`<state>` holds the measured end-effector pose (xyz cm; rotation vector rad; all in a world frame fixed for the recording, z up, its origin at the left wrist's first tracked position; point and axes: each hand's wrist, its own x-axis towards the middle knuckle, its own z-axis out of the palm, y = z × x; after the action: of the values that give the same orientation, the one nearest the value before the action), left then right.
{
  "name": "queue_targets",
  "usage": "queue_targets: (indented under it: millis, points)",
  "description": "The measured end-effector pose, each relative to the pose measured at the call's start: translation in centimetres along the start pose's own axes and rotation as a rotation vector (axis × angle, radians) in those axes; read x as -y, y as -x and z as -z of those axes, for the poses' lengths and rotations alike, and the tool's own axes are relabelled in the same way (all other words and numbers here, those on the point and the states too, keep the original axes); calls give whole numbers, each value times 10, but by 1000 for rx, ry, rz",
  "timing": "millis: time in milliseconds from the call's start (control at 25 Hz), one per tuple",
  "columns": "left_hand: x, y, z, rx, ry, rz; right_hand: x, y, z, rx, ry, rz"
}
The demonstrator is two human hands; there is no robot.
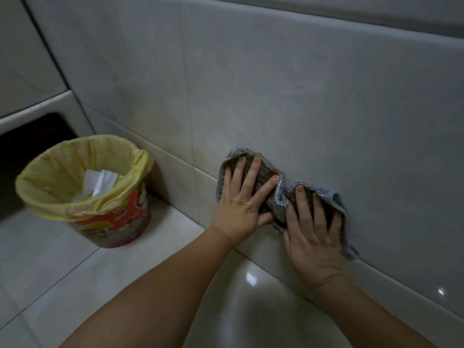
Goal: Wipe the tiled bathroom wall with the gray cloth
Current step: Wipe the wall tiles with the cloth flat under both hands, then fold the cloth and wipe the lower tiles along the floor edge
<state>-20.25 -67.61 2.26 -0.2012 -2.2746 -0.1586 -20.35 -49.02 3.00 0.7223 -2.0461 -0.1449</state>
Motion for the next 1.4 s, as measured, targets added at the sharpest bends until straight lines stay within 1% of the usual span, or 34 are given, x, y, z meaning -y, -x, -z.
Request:
queue_targets:
  millis: [280, 400, 520, 600, 680, 760, 880, 1000, 1120, 1240, 1320, 1400]
  points:
    - [81, 7, 11, 76, 115, 224, 72, -69, -26, 51, -11, 124]
    - [106, 16, 14, 149, 198, 382, 94, -83, -38, 109, -30, 216]
    - [104, 23, 20, 183, 291, 498, 99, -86, -37, 159, -51, 241]
    - [93, 20, 29, 166, 392, 548, 95, -85, -28, 164, -129, 241]
    - [74, 11, 43, 136, 527, 657, 86, -84, -16, 164, -246, 196]
    - [51, 0, 57, 89, 654, 767, 75, -83, 0, 150, -415, 103]
    - [20, -9, 69, 54, 857, 852, 60, -78, 34, 182, -790, -53]
    - [0, -15, 87, 91, 1060, 934, 41, -73, 85, 310, -1180, -360]
    - [-24, -28, 127, 283, 1295, 1025, 10, -74, 128, 388, -1422, -679]
    - [-44, -43, 165, 444, 1351, 1026, -29, -74, 156, 500, -1654, -884]
    - [-59, -54, 178, 519, 1422, 1038, -52, -62, 163, 625, -1720, -1040]
    - [-74, -63, 179, 578, 1458, 1046, -66, -45, 171, 804, -1728, -1174]
